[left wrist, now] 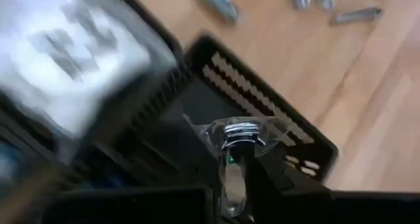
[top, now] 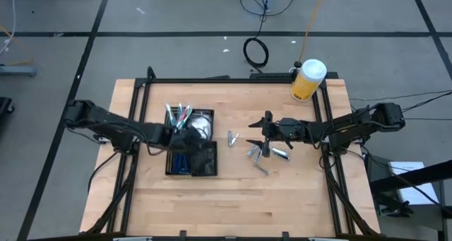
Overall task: Pick & Place Travel size toiletries
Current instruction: Put the nail cutter into the bottom right black bin
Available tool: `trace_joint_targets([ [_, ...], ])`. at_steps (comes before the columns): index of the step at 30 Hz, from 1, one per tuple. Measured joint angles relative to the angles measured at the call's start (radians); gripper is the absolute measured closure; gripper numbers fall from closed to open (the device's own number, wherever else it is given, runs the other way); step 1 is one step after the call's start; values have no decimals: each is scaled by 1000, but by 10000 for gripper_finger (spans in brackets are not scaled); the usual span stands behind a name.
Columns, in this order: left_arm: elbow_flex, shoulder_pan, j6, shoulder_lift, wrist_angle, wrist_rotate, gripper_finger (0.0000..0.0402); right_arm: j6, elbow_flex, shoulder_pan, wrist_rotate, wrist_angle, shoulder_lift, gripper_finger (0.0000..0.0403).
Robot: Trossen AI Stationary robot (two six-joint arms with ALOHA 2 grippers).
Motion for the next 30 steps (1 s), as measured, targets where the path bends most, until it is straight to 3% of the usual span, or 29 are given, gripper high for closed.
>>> trace_joint_targets([
  [3,-4,-37,-71,40,56,41,367,0,0,0,0,0,0,128],
  [12,-4,-67,-85,159,93,95,339,30,0,0,-2,8,0,128],
  [22,-5,-33,-54,163,102,95,326,76,0,0,-3,-18,0,117],
  [30,-5,-27,-50,163,102,95,245,64,0,0,-3,-25,0,116],
])
